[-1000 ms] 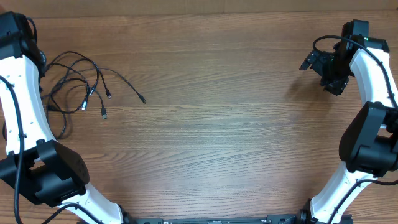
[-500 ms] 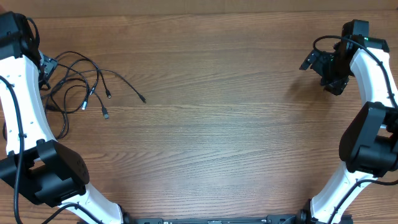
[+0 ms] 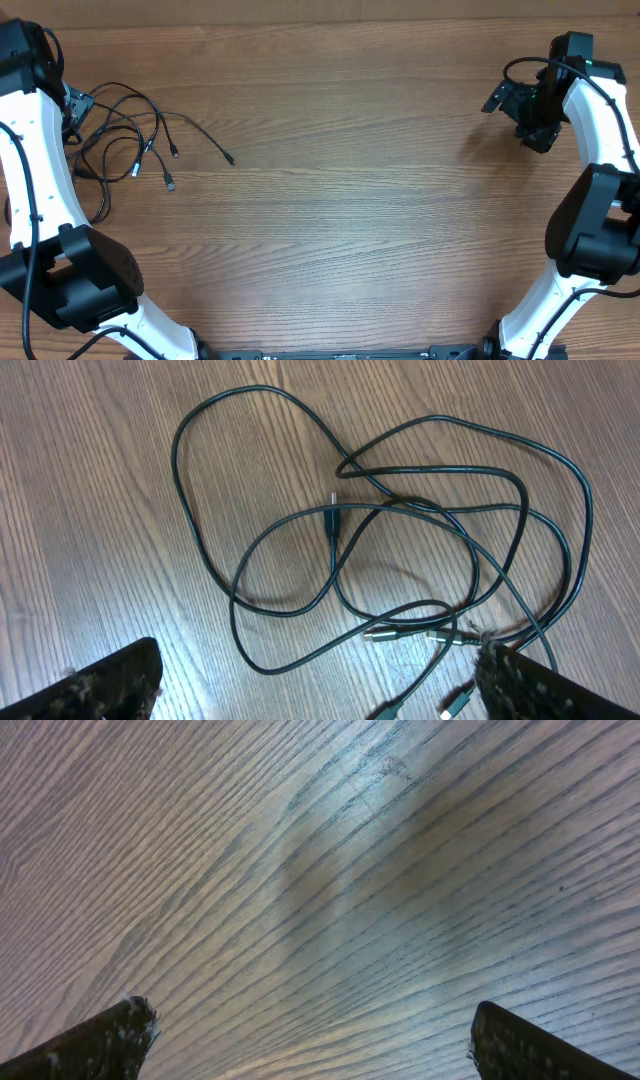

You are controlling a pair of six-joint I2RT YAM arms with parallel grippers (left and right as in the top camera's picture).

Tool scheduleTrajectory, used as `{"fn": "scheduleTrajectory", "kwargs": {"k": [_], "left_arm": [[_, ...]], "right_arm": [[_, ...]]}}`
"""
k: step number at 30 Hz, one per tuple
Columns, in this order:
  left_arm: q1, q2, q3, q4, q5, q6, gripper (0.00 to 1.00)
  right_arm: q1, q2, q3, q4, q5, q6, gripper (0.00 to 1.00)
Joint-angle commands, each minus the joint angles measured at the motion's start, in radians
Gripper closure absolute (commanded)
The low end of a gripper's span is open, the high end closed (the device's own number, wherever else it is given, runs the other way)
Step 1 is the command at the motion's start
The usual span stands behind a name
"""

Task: Untangle cables

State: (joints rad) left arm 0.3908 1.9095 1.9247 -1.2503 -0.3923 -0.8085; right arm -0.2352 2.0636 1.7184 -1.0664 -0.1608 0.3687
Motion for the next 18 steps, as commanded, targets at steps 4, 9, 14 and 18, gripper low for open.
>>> {"fn": "scheduleTrajectory", "kwargs": {"k": [4, 9, 14, 18], "left_arm": [[0.002, -0.006, 0.009, -0.002, 0.002, 0.001, 0.0], [0.002, -0.006, 0.009, -0.002, 0.002, 0.001, 0.0], [0.002, -0.006, 0.009, -0.002, 0.002, 0.001, 0.0], [0.002, 0.0, 0.009, -0.002, 0.002, 0.0, 0.0]], "right_arm": [[-0.002, -0.031, 0.015, 0.004, -0.009, -0.003, 0.0], [-0.002, -0.031, 0.015, 0.004, -0.009, -0.003, 0.0], [-0.002, -0.031, 0.015, 0.004, -0.009, -0.003, 0.0], [-0.002, -0.031, 0.015, 0.004, -0.009, -0.003, 0.0]]}}
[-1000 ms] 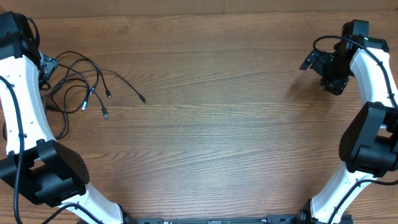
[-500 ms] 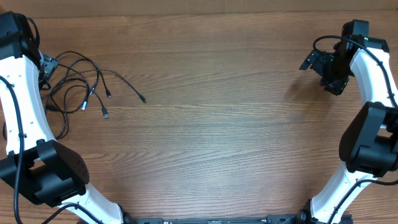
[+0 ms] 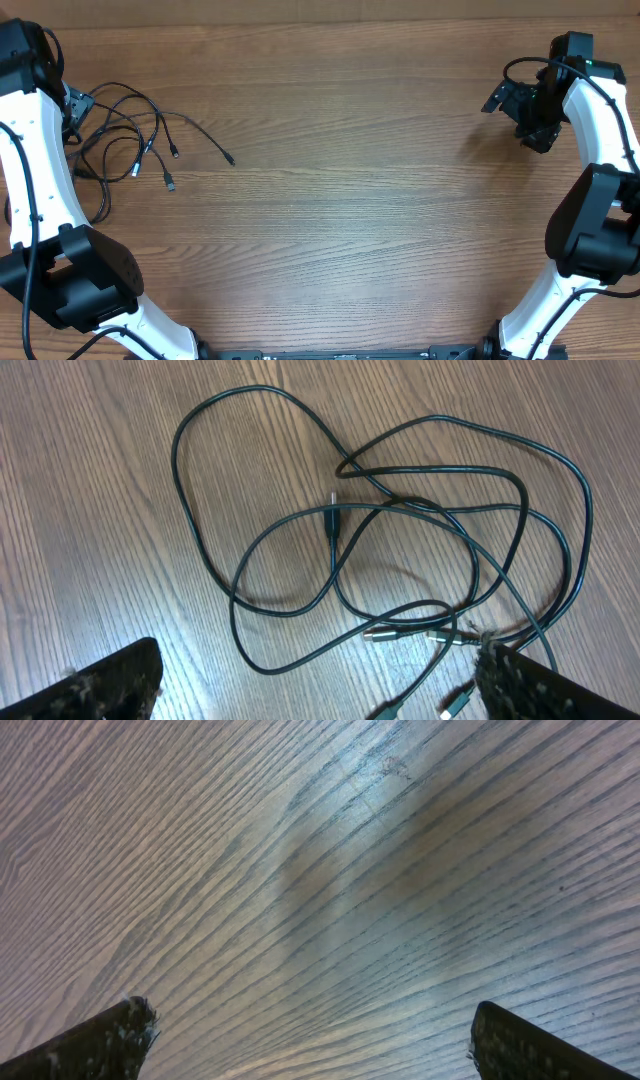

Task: Untangle cables

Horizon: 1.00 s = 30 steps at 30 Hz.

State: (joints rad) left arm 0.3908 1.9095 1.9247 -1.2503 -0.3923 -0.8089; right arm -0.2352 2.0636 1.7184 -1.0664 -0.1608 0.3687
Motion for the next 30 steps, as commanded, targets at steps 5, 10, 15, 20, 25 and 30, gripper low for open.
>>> {"fn": "scheduleTrajectory", "kwargs": {"k": [5, 10, 15, 20, 25, 30], "left_arm": [[0.002, 0.008, 0.009, -0.002, 0.001, 0.001, 0.0], [0.002, 0.015, 0.009, -0.002, 0.002, 0.001, 0.0], [-0.005, 0.005, 0.009, -0.002, 0.001, 0.001, 0.0], [-0.049, -0.009, 0.009, -0.002, 0.002, 0.001, 0.0], [-0.12, -0.08, 0.009, -0.003, 0.002, 0.001, 0.0], [-0.171, -0.201, 0.009, -0.002, 0.002, 0.001, 0.0]], "right_arm": [[-0.002, -0.031, 0.015, 0.004, -0.009, -0.003, 0.0], [-0.002, -0.031, 0.015, 0.004, -0.009, -0.003, 0.0], [-0.002, -0.031, 0.015, 0.004, -0.009, -0.003, 0.0], [-0.002, -0.031, 0.015, 0.004, -0.009, -0.003, 0.0], [-0.002, -0.031, 0.015, 0.004, -0.009, -0.003, 0.0], [-0.002, -0.031, 0.015, 0.004, -0.009, -0.003, 0.0]]}}
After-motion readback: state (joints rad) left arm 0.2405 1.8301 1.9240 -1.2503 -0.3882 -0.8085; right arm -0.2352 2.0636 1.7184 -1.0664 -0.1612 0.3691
